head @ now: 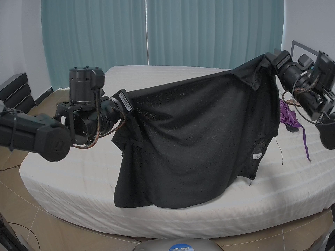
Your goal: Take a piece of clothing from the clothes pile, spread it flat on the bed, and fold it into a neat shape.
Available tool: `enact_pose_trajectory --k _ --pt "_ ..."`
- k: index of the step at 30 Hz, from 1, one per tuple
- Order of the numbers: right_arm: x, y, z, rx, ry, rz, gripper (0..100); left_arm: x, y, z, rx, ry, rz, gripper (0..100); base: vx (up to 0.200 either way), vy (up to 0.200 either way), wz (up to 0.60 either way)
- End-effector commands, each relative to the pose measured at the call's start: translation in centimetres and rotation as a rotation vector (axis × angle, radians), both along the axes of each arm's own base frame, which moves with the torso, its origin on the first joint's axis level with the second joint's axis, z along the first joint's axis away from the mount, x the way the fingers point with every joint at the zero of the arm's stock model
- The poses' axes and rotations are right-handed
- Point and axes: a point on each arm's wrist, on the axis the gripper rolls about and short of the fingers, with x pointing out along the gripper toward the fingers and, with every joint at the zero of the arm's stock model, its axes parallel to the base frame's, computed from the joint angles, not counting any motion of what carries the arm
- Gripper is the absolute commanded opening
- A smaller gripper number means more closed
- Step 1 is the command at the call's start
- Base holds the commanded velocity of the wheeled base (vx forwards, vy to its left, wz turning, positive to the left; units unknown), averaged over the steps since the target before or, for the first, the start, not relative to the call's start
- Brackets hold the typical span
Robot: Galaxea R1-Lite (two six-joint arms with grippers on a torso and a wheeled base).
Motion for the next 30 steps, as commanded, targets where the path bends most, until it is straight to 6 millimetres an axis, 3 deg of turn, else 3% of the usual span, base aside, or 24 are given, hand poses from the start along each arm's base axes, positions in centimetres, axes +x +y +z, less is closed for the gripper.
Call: enact_pose_trajectory --k 1,2,3,7,8,14,26,27,29,30 --pt "6.0 1.6 -4.1 -0.032 0.094 -0.01 0 4.5 -0.9 -4.8 0.043 0.096 0.025 0 0.2 0.0 0.0" --pt "6.0 1.6 -4.1 -0.032 0.094 -0.01 0 4.5 -0.9 -4.8 0.043 0.096 0.025 0 0.2 0.0 0.0" --pt "7.5 2.0 -5.3 -0.038 0.113 -0.01 0 5.8 -0.9 -5.9 0.047 0.109 0.039 0 0.2 0.0 0.0" --pt "9.8 2.8 -8.4 -0.06 0.175 -0.014 0 7.9 -1.0 -7.8 0.052 0.133 0.059 0 0.2 0.0 0.0" --pt "10.8 3.1 -10.3 -0.075 0.216 -0.015 0 8.9 -1.3 -9.1 0.06 0.15 0.063 0 0.0 0.0 0.0" --pt "13.2 3.2 -15.6 -0.093 0.287 -0.037 0 11.6 -2.0 -12.6 0.073 0.179 0.074 0 0.0 0.0 0.0" --pt "15.8 3.0 -22.0 -0.092 0.337 -0.091 0 14.2 -3.1 -17.5 0.043 0.204 0.105 0 0.0 0.0 0.0" --pt "15.9 3.0 -22.1 -0.092 0.338 -0.091 100 14.2 -3.1 -17.6 0.044 0.205 0.103 0 0.0 0.0 0.0" --pt "16.5 3.2 -23.4 -0.097 0.351 -0.09 100 14.5 -3.2 -18.4 0.029 0.217 0.109 0 0.0 0.0 0.0" --pt "16.6 3.3 -23.7 -0.098 0.353 -0.088 100 14.6 -3.3 -18.5 0.026 0.218 0.11 100 0.0 0.0 0.0"
